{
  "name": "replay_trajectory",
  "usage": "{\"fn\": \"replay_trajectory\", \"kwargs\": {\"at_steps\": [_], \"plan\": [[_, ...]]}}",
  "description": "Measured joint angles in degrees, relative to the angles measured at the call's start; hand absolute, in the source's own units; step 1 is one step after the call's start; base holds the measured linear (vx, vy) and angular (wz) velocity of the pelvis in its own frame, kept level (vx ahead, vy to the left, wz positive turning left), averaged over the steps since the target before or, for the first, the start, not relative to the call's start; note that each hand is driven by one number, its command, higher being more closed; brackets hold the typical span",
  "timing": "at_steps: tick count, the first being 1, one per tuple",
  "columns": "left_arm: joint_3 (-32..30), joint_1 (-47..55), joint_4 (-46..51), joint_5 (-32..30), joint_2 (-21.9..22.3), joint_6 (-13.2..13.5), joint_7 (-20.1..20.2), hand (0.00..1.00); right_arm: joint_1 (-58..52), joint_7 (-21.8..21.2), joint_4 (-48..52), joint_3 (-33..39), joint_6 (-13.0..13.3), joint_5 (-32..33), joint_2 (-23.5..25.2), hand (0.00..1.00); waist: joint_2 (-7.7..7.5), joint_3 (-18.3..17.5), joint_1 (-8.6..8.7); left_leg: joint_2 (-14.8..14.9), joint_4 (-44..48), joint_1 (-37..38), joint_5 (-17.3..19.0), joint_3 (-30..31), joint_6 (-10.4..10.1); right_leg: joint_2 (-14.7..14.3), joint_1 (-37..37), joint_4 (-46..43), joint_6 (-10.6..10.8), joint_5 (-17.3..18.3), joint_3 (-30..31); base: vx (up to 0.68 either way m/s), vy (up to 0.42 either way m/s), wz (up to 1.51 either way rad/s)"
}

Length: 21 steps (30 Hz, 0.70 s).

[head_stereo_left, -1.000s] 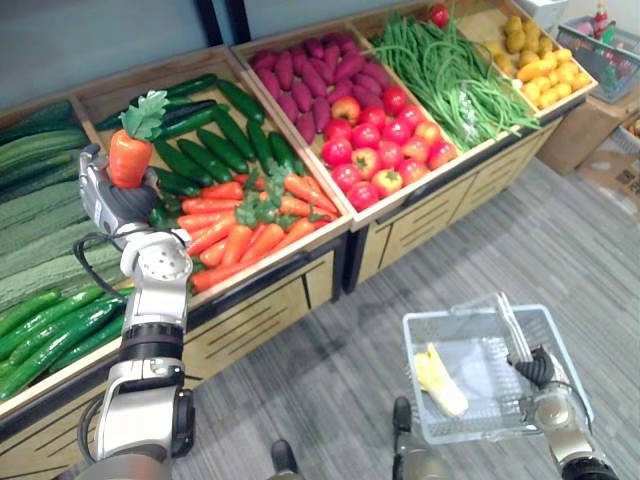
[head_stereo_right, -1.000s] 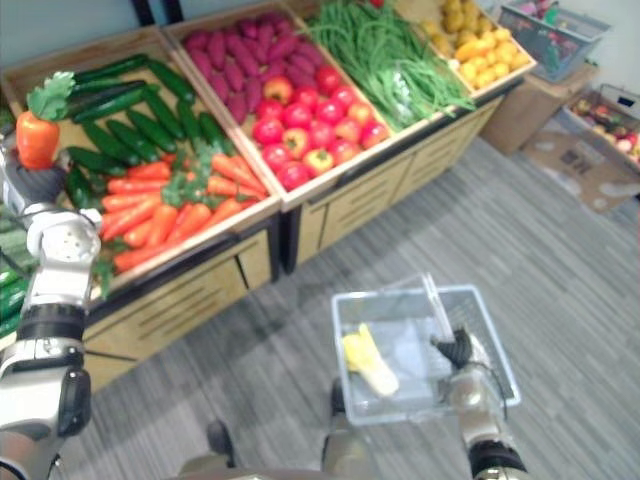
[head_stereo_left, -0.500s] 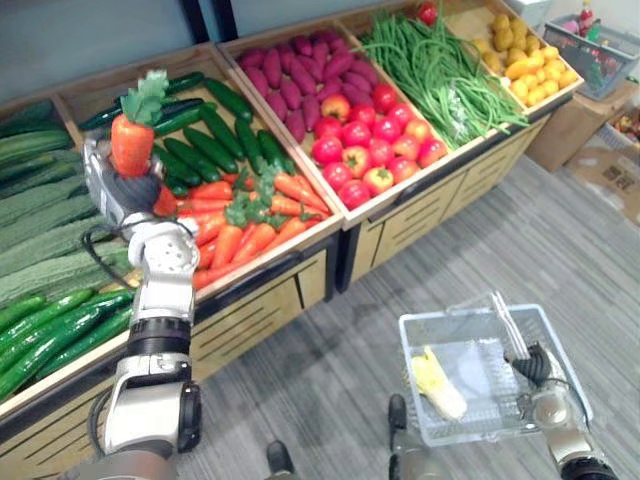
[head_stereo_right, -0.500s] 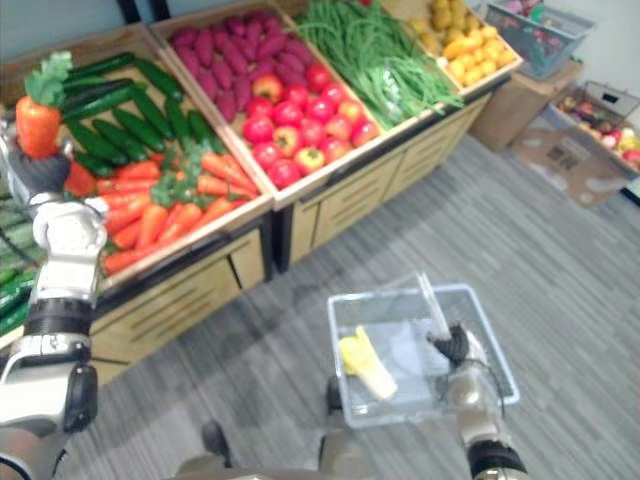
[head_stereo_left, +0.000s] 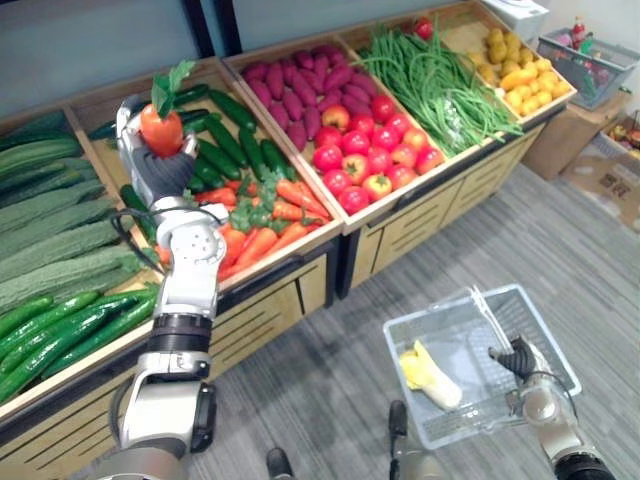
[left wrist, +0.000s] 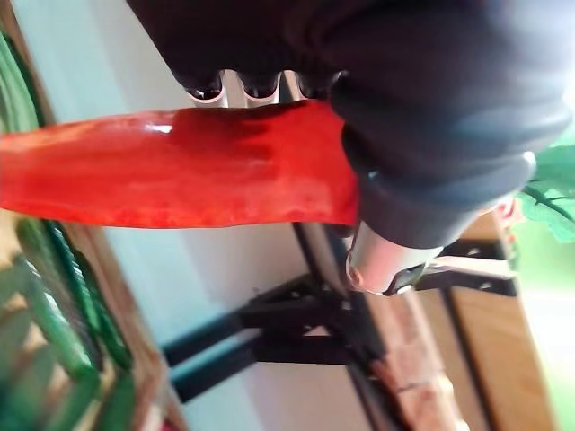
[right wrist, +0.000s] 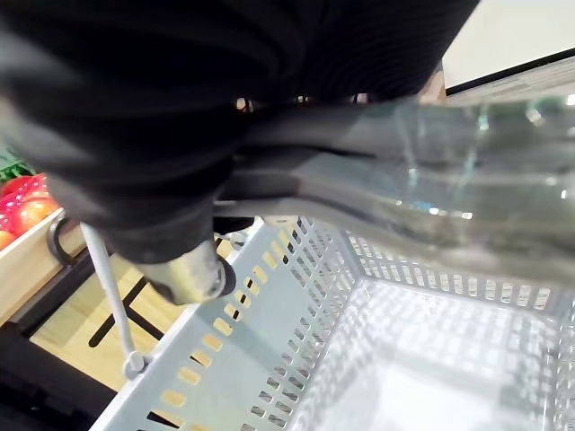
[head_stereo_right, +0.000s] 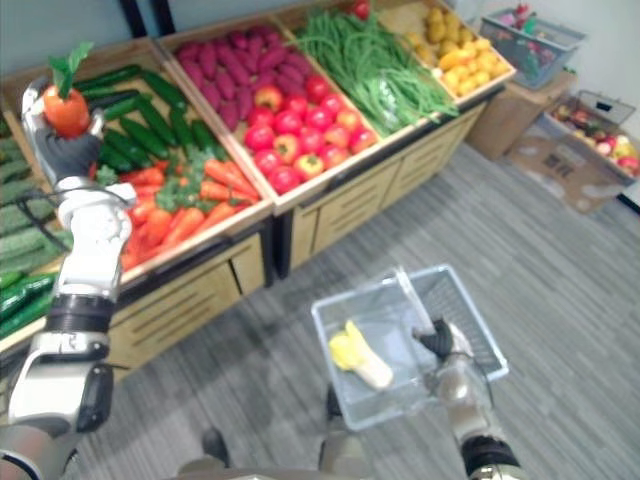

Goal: Pick vegetable in the basket

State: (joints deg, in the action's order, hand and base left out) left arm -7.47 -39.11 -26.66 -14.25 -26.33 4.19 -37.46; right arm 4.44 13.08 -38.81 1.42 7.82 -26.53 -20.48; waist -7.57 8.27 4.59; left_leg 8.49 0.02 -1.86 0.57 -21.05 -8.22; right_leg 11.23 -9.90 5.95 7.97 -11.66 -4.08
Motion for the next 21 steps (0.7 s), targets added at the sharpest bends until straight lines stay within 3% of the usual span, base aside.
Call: {"fn": "replay_trajectory", "kwargs": {"at_steps": [4,7,12,15,21], "plan": [[-0.5,-0.2,0.0,0.2,-0.4,-0.6,0.0,1.0,0.1,0.0,0.4,-0.1,0.2,-0.2,0.0,1.0,-0.01,0.0,-0.07,-0.3,-0.1,0.0,0.0,0.1,0.0,0.2,0.0,0.0,0.0,0.0,0.0,0.0,0.0,0.0],[-0.8,-0.1,4.1,3.6,2.9,-0.4,0.2,1.0,-0.1,0.0,0.4,-0.2,0.1,-0.5,0.1,1.0,-0.01,0.0,-0.06,-0.5,-0.1,0.0,0.0,0.1,0.0,0.4,0.0,0.0,0.0,0.0,-0.1,0.0,0.0,0.0],[4.4,6.8,16.7,13.8,10.6,4.7,2.8,1.0,-0.3,-1.2,1.9,-0.2,-0.1,-0.5,0.3,1.0,0.04,0.0,0.08,-0.7,-0.1,0.1,0.1,0.7,0.0,0.6,0.1,0.0,0.0,0.0,-0.1,0.0,0.0,0.0],[8.4,11.5,19.5,19.8,14.4,6.6,4.5,1.0,-0.1,-1.3,1.9,-0.2,-0.3,-0.5,0.3,1.0,0.12,-0.1,-0.01,-0.7,-0.1,0.2,0.1,0.9,0.0,0.6,0.2,-0.4,0.2,0.1,-0.1,-0.02,0.005,0.01],[17.7,17.5,22.9,26.2,17.7,8.7,9.2,1.0,0.7,-1.7,2.0,-0.3,-1.7,-0.5,0.1,1.0,0.44,-0.8,-0.07,-0.8,-0.8,1.2,0.2,0.9,-0.3,0.7,0.1,-1.9,0.8,1.2,0.0,-0.01,0.005,-0.01]]}}
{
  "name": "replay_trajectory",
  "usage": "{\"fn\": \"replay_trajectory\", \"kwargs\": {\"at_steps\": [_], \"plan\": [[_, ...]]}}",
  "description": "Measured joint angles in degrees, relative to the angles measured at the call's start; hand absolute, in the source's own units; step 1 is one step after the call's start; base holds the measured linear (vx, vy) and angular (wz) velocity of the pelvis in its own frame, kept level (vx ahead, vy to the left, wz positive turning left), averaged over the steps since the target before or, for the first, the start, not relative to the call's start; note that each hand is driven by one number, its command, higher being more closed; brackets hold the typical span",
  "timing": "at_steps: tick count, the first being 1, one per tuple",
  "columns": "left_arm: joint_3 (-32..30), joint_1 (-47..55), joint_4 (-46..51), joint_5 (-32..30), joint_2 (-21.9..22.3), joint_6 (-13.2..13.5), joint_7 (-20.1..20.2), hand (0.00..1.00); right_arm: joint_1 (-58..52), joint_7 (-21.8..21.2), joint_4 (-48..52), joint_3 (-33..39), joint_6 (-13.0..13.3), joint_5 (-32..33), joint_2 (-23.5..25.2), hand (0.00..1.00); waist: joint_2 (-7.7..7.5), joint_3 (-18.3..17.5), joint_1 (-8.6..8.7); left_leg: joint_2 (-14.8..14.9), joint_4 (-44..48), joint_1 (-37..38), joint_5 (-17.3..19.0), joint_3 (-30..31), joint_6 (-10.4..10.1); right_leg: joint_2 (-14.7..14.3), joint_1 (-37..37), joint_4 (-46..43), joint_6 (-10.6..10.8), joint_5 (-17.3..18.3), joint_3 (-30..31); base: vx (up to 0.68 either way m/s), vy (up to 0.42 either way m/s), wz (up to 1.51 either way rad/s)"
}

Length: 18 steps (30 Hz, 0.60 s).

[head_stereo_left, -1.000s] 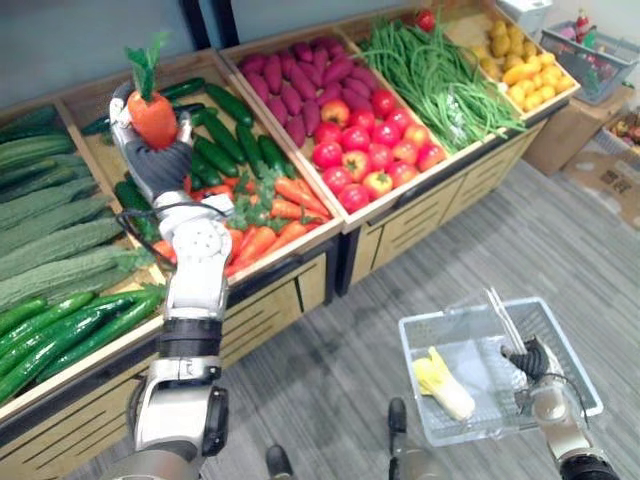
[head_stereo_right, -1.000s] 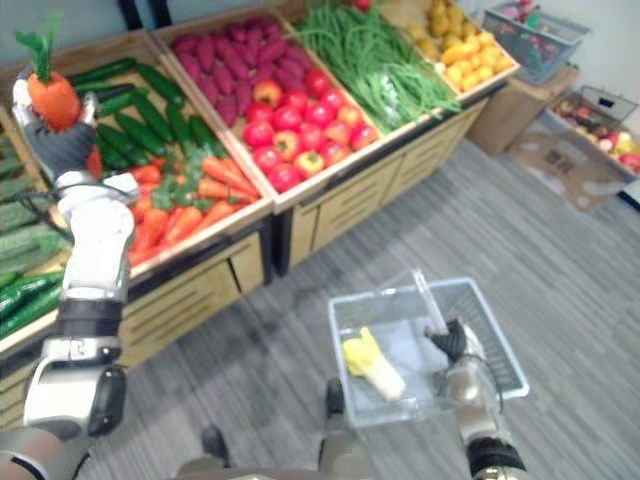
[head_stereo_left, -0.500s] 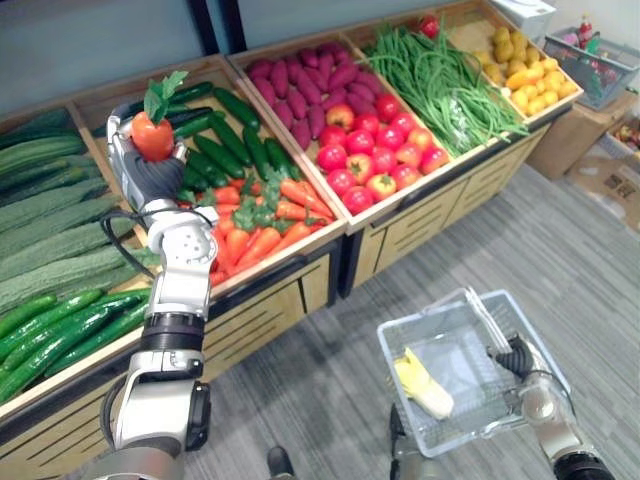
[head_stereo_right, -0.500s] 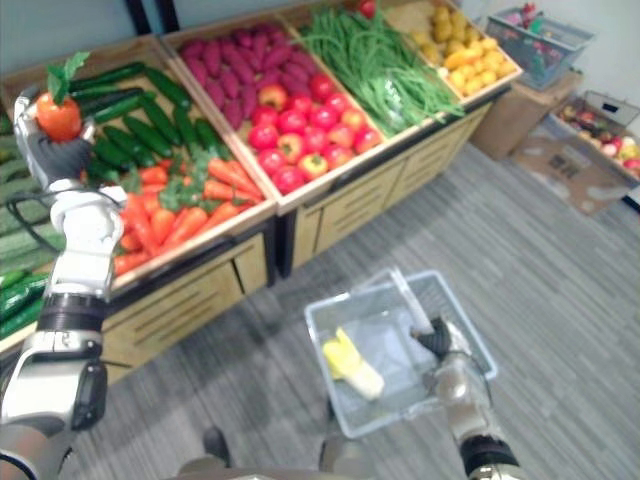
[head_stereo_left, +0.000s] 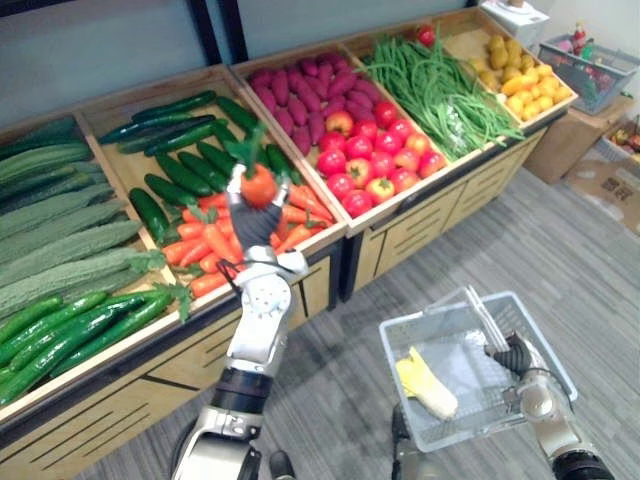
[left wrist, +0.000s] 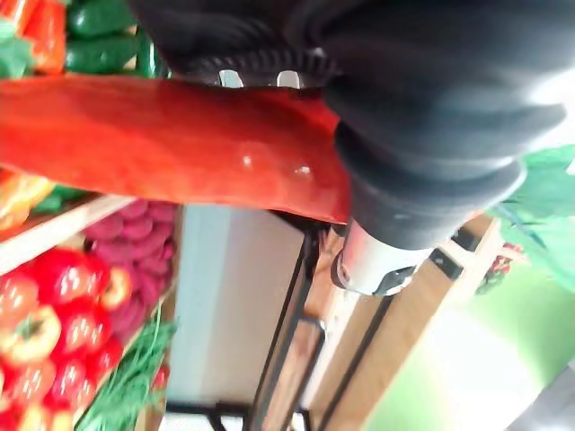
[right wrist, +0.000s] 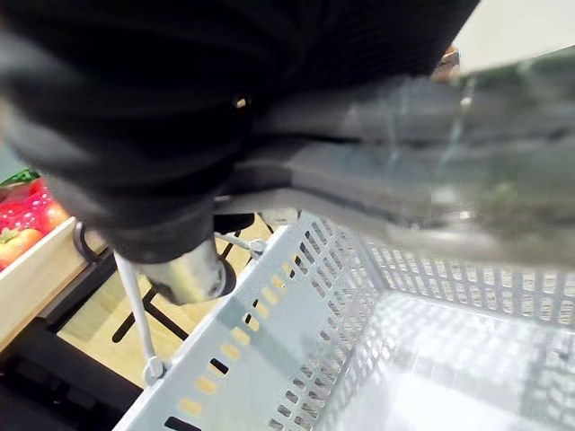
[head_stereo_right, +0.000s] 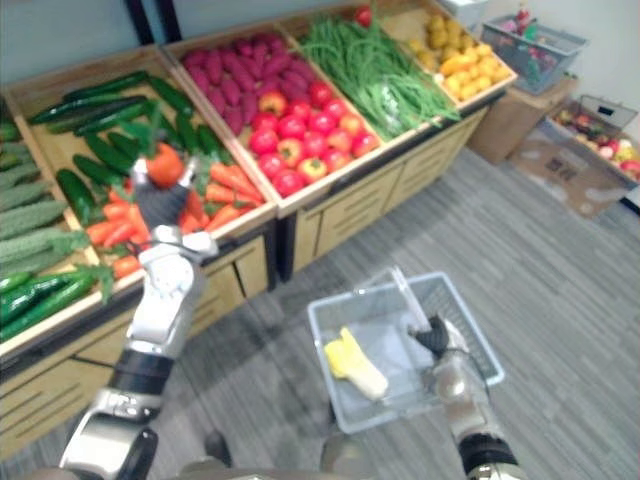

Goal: Pick vegetable in the basket

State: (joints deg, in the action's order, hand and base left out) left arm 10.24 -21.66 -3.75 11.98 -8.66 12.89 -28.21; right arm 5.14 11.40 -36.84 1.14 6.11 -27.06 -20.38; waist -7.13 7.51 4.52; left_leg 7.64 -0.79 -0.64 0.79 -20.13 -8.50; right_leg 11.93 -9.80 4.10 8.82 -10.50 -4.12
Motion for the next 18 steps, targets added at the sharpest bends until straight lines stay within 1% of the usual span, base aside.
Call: {"fn": "replay_trajectory", "kwargs": {"at_steps": [2,5,9,11,16,18], "plan": [[4.3,1.4,1.3,3.2,0.3,0.6,2.3,1.0,1.3,-0.1,0.0,-1.2,-0.7,0.0,-0.4,1.0,0.44,-0.6,0.02,0.0,-0.1,0.1,0.0,-0.1,0.0,0.0,-0.1,0.0,0.0,0.0,0.1,0.0,0.0,0.0],[6.7,1.7,1.2,5.5,1.7,0.7,4.8,1.0,3.5,-0.5,0.0,-2.8,-0.8,0.1,-1.7,1.0,0.94,-0.9,-0.02,0.0,-0.1,0.1,-0.1,-0.2,0.2,-0.1,-0.2,0.0,-0.1,-0.1,0.2,0.0,0.002,-0.01],[10.2,1.7,1.2,6.1,1.7,0.7,7.2,1.0,6.7,-0.6,-0.1,-4.3,-1.4,0.6,-2.6,1.0,1.08,-1.1,-0.19,0.0,-0.1,0.8,-0.1,-1.3,0.2,-0.3,-0.2,0.0,-0.2,-0.3,1.4,0.02,0.01,-0.13],[13.4,1.7,1.2,7.7,2.0,0.7,8.7,1.0,8.2,-0.6,-0.3,-5.0,-2.3,2.3,-2.6,1.0,1.09,-1.3,-0.08,0.0,-0.1,0.9,-0.1,-1.4,0.2,-0.3,-0.2,0.0,-0.2,-0.3,1.6,0.01,0.003,-0.03],[19.1,1.7,0.4,8.2,3.1,0.4,11.0,1.0,10.1,-0.9,-0.3,-7.0,-2.5,5.0,-2.6,1.0,1.11,-1.4,-0.17,0.1,-0.1,1.1,-0.1,-1.7,0.2,-0.4,-0.3,-0.2,-0.2,-0.3,2.0,0.0,0.0,-0.02],[21.0,1.7,-0.3,8.2,3.7,0.4,11.7,1.0,10.7,-1.6,-0.4,-7.6,-2.7,5.9,-2.6,1.0,1.16,-1.7,-0.28,0.1,-0.1,1.4,0.1,-2.2,0.1,-0.6,-0.3,-0.3,-0.2,-0.3,2.5,-0.01,0.002,-0.13]]}}
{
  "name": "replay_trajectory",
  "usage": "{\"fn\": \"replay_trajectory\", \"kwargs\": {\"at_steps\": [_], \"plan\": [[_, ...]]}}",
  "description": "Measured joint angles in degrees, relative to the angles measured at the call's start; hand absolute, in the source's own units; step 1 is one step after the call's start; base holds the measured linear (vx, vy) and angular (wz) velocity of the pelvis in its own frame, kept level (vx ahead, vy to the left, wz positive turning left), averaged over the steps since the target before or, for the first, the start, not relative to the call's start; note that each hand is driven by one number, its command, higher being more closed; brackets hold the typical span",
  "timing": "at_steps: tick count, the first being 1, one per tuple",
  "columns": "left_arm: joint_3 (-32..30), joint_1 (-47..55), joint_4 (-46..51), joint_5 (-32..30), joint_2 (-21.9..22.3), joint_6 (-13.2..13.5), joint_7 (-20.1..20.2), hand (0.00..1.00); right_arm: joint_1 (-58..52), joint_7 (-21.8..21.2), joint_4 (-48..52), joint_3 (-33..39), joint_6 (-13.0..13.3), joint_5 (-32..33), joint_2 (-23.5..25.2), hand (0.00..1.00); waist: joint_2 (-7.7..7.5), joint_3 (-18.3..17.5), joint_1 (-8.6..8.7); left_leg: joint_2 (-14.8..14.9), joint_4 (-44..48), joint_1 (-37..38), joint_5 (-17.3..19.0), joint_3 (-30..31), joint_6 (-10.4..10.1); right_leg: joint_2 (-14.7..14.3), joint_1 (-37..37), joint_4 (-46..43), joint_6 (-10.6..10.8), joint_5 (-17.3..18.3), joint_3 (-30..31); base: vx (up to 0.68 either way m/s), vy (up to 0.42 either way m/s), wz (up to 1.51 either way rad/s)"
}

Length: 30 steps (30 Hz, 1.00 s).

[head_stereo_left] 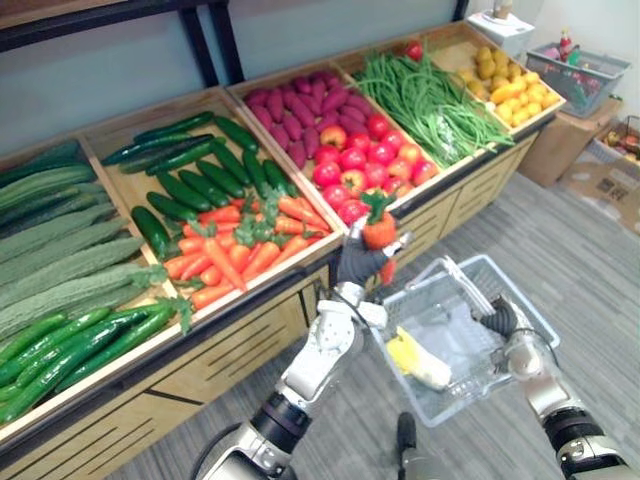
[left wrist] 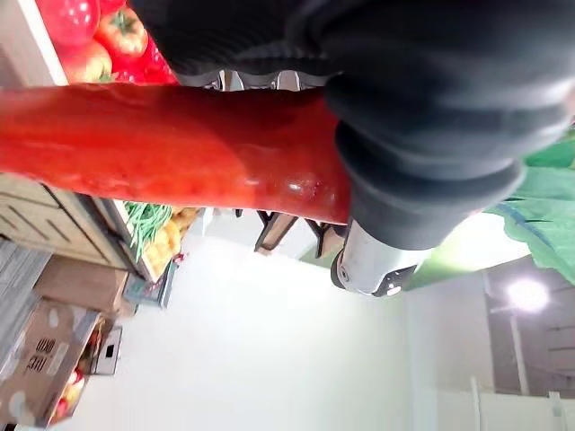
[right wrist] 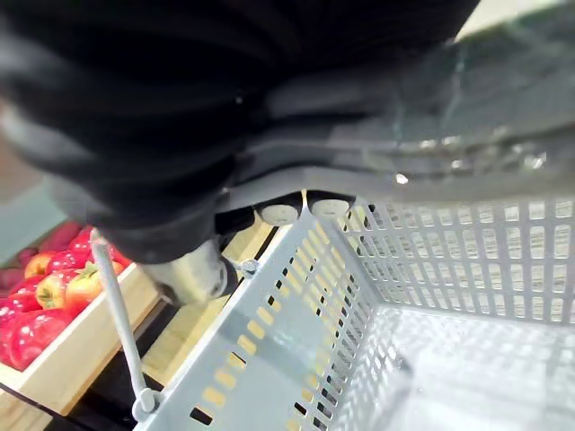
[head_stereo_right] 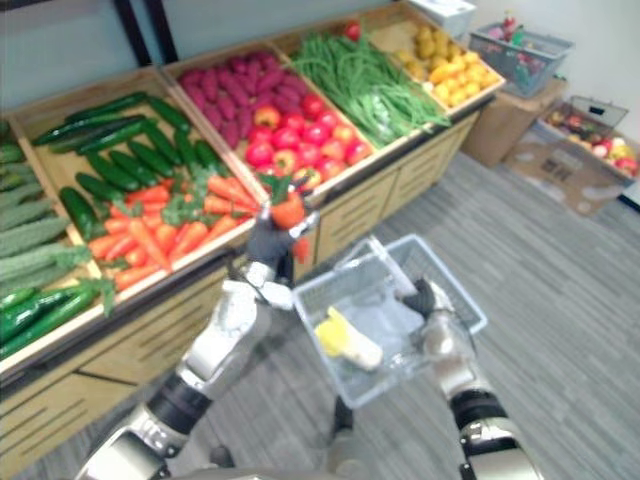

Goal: Pick vegetable in the basket

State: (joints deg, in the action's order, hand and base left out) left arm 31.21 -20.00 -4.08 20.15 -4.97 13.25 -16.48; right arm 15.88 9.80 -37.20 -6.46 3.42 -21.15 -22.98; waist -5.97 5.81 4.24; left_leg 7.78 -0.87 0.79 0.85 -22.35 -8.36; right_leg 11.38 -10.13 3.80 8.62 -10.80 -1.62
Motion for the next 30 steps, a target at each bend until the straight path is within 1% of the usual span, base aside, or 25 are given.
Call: {"fn": "replay_trajectory", "kwargs": {"at_steps": [1,4,6,10,11,15,17,20,27,28,30], "plan": [[0.8,0.0,-1.0,0.0,0.3,0.0,0.4,1.0,0.5,-0.4,0.0,-0.8,-0.2,0.6,0.0,1.0,0.08,-0.2,-0.17,0.0,0.0,0.4,0.1,-0.5,-0.1,-0.1,0.0,0.0,0.0,0.0,0.6,0.0,0.002,-0.2],[4.5,0.0,-4.6,-0.2,1.2,-0.7,1.6,1.0,0.7,-1.2,0.2,-2.0,-0.3,3.0,0.3,1.0,0.97,-1.9,0.04,0.1,0.1,0.4,0.5,-1.1,-0.1,-0.3,-0.4,-0.1,0.0,0.0,1.2,0.01,0.0,-0.13],[5.2,0.0,-6.1,-0.7,2.6,-1.3,1.7,1.0,0.8,-1.8,0.8,-3.1,-0.3,4.2,0.3,1.0,1.11,-2.1,0.1,0.2,0.1,0.5,0.5,-1.6,-0.2,-0.4,-0.5,-0.2,0.0,0.0,1.6,0.0,-0.003,-0.12],[6.7,-1.2,-11.2,-4.7,3.8,-2.4,1.6,1.0,0.7,-4.3,4.5,-5.4,-0.4,7.3,0.3,1.0,1.1,-2.1,0.36,0.7,0.2,1.1,0.7,-2.3,-0.4,-1.0,-0.5,-0.4,0.0,0.0,2.2,-0.01,-0.012,-0.11],[6.9,-1.5,-12.9,-6.5,4.1,-2.7,1.6,1.0,0.7,-5.4,5.7,-5.7,-0.4,8.3,0.2,1.0,1.07,-2.1,0.39,0.9,0.2,1.2,0.7,-2.5,-0.5,-1.3,-0.5,-0.4,0.1,0.1,2.3,-0.01,-0.017,-0.09],[6.9,-2.8,-17.4,-11.5,5.1,-3.5,1.0,1.0,0.5,-6.7,8.6,-6.3,-0.3,13.4,-0.7,1.0,1.06,-2.1,0.56,1.1,0.3,1.4,1.0,-2.7,-0.9,-1.6,-0.7,-0.3,0.2,0.2,2.5,0.0,-0.013,-0.06],[6.8,-3.5,-20.0,-14.4,5.1,-3.9,0.6,1.0,0.4,-7.6,11.8,-7.2,-0.2,15.6,-1.2,1.0,1.03,-2.1,1.06,1.1,0.3,1.6,1.0,-3.4,-0.8,-1.7,-0.7,-0.1,-0.1,0.1,3.2,0.02,0.0,-0.11],[6.7,-3.5,-24.5,-17.2,5.2,-4.0,0.4,1.0,0.4,-7.9,14.5,-7.9,0.3,17.3,-1.3,1.0,0.81,-2.2,1.88,1.1,0.3,1.7,1.1,-3.7,-0.8,-1.8,-0.8,0.1,-0.1,0.0,3.5,0.03,0.003,-0.07],[6.1,-4.5,-32.5,-21.8,5.5,-5.2,-0.3,1.0,-0.5,-7.9,16.5,-7.9,0.4,19.0,-2.2,1.0,0.56,-2.3,2.2,1.3,0.3,2.2,1.7,-4.5,-1.0,-2.3,-0.8,0.4,-0.1,0.0,4.4,0.04,0.003,-0.08],[6.0,-4.5,-33.2,-22.7,5.4,-5.2,-0.4,0.0,-0.5,-7.9,16.6,-7.9,0.4,19.0,-2.3,1.0,0.56,-2.3,2.24,1.3,0.3,2.3,1.8,-4.6,-1.0,-2.3,-0.8,0.4,-0.1,0.0,4.6,0.02,0.005,-0.07],[5.9,-4.4,-34.3,-23.7,5.5,-5.2,-0.7,0.0,-0.6,-7.9,17.2,-7.9,0.5,19.0,-2.4,1.0,0.52,-2.2,2.59,1.3,0.4,2.4,2.1,-4.9,-1.0,-2.3,-0.8,0.5,-0.1,0.0,4.9,0.03,0.007,-0.08]]}}
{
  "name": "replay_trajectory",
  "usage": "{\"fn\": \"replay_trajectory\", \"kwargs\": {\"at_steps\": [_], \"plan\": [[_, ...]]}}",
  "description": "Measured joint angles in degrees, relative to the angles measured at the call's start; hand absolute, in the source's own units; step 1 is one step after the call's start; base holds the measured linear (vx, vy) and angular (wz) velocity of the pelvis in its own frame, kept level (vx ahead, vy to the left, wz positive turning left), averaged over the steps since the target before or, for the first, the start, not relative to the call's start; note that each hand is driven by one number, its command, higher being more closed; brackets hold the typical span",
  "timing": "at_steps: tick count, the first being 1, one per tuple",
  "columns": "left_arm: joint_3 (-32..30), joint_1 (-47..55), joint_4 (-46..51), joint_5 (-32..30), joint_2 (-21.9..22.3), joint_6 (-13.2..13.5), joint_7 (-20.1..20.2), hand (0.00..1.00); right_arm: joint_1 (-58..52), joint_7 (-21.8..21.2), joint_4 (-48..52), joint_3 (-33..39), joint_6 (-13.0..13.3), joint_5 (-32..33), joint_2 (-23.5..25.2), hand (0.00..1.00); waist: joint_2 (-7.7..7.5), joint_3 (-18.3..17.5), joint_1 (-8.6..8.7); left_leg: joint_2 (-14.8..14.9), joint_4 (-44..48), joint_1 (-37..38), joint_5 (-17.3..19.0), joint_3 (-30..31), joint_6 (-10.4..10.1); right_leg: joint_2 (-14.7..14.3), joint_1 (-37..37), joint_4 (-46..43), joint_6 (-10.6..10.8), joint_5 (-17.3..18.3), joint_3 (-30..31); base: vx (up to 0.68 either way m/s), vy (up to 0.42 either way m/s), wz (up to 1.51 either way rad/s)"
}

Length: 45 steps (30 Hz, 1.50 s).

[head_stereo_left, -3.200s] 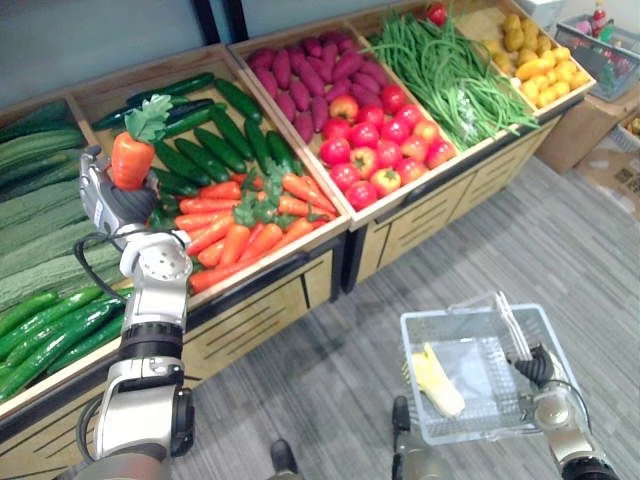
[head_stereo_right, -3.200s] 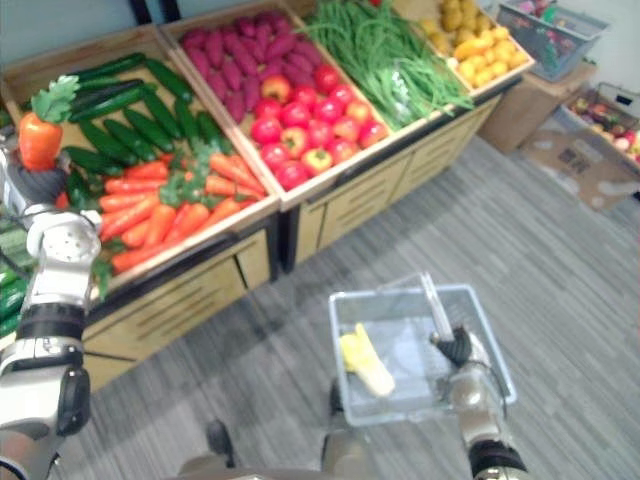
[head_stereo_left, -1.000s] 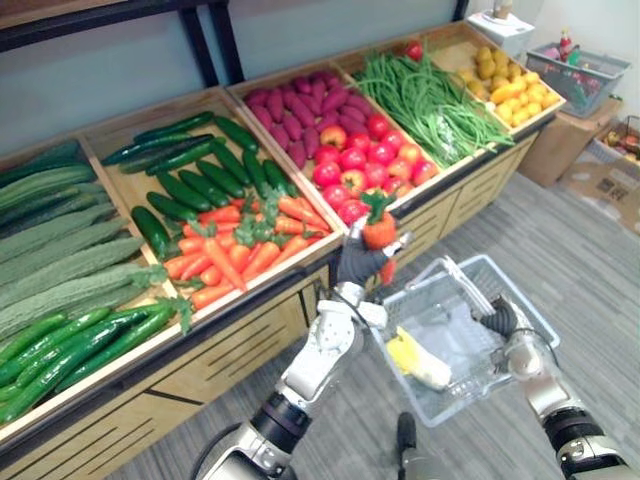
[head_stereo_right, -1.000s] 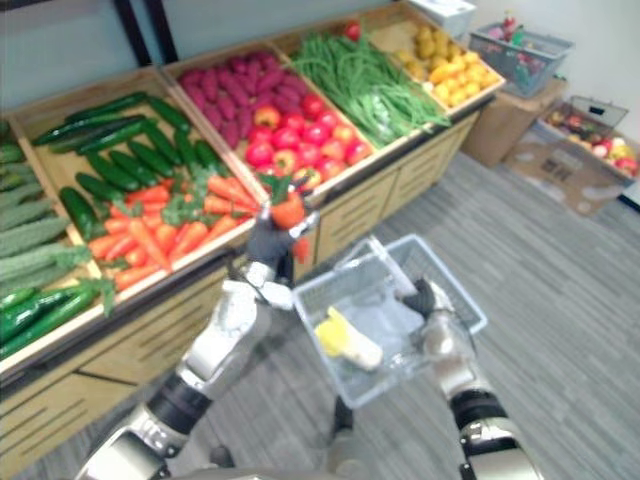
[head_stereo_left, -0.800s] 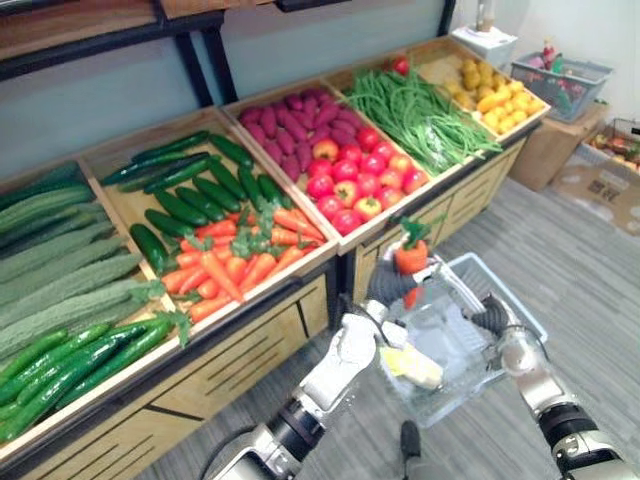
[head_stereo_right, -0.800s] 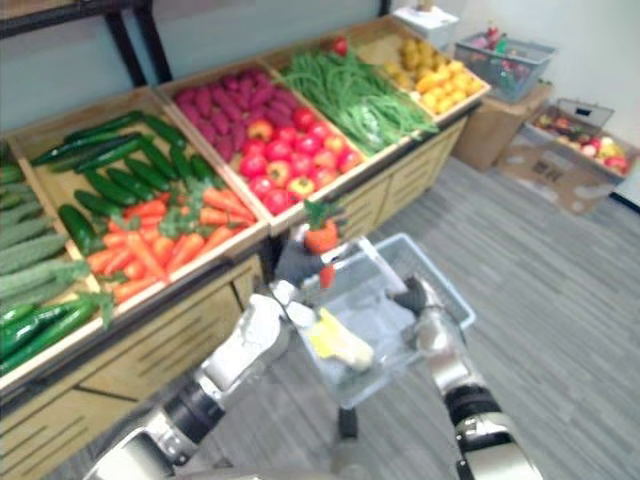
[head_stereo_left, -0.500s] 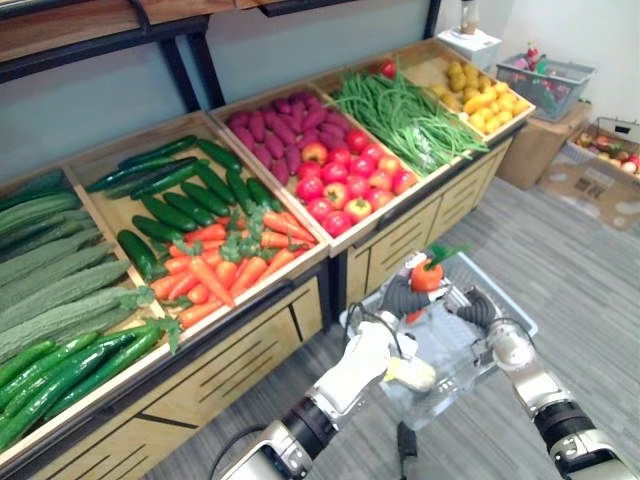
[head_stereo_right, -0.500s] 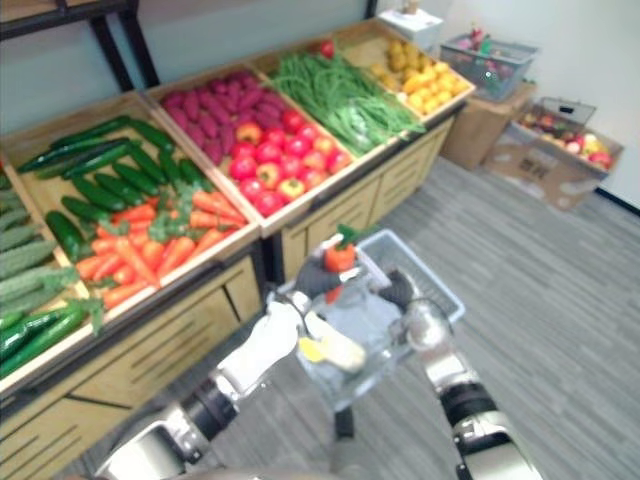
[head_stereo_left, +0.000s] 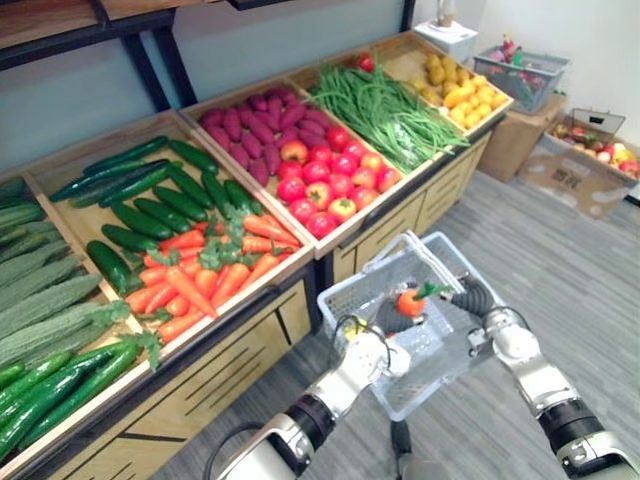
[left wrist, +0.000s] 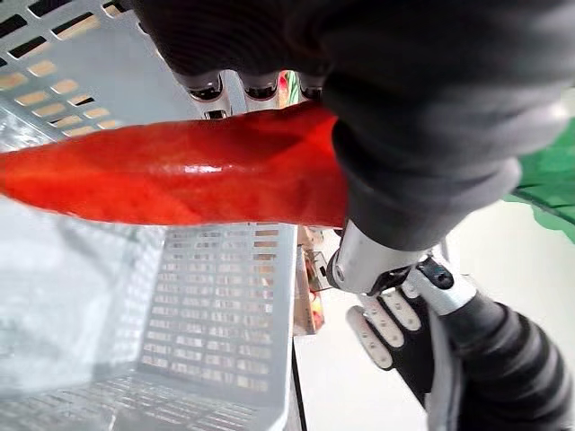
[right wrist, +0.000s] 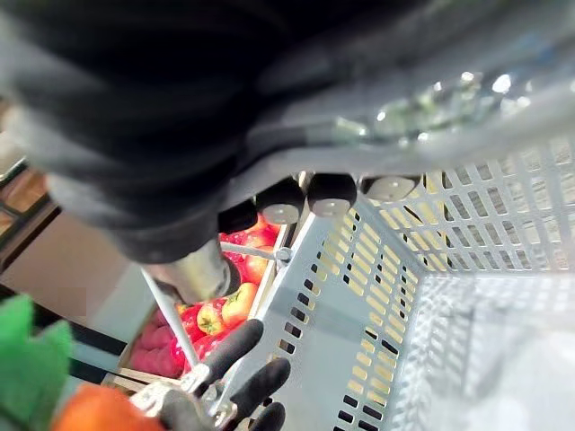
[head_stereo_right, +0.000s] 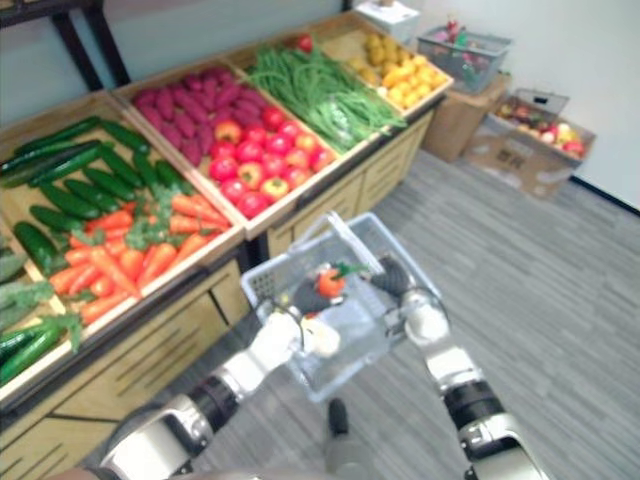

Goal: Pick vegetable in the basket

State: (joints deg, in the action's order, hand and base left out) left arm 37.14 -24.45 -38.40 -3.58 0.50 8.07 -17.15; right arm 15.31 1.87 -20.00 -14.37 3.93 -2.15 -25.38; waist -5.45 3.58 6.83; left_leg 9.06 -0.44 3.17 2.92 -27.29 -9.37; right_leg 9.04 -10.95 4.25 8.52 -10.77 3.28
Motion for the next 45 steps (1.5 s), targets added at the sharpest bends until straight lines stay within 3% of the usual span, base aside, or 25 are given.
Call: {"fn": "replay_trajectory", "kwargs": {"at_steps": [13,23,38,42,45], "plan": [[-1.5,0.0,-3.2,-4.5,0.6,-1.3,-0.6,0.0,-1.6,0.1,1.5,0.4,0.2,0.0,0.0,1.0,-0.2,0.1,0.71,0.0,0.7,0.0,0.6,-0.2,-0.1,0.0,0.1,0.1,0.0,0.0,0.3,0.01,0.002,-0.01],[-1.0,0.0,-4.4,-11.7,0.6,-1.3,-0.6,0.0,-1.6,0.1,1.5,0.4,0.2,-0.1,0.0,1.0,-0.2,0.1,0.72,0.0,0.7,0.0,0.6,0.1,-0.1,0.1,0.3,0.1,0.0,0.0,0.1,0.0,0.0,0.0],[-0.9,-1.3,-4.7,-23.8,0.5,-3.7,0.1,0.0,-2.3,0.1,1.4,2.8,0.2,-0.3,1.7,1.0,-0.12,0.1,0.7,0.0,0.7,-0.1,0.6,1.1,0.0,0.3,0.7,0.1,0.0,0.0,-0.6,0.0,0.0,0.01],[-1.3,-1.4,6.9,-23.5,-0.4,-3.6,0.0,0.0,-2.9,0.0,1.4,2.9,0.2,-0.5,1.7,1.0,-0.03,0.0,0.5,0.1,0.7,-0.1,0.6,1.5,0.0,0.3,1.0,0.1,0.1,0.1,-1.0,0.01,0.0,0.06],[-3.5,-1.1,20.9,-18.0,-1.9,-2.3,-0.2,0.0,-4.6,0.0,1.5,5.1,0.2,-2.5,2.0,1.0,0.23,-0.1,0.15,0.1,0.8,-0.1,0.6,1.9,0.0,0.4,1.2,-0.2,0.3,0.3,-1.4,0.01,-0.001,0.07]]}}
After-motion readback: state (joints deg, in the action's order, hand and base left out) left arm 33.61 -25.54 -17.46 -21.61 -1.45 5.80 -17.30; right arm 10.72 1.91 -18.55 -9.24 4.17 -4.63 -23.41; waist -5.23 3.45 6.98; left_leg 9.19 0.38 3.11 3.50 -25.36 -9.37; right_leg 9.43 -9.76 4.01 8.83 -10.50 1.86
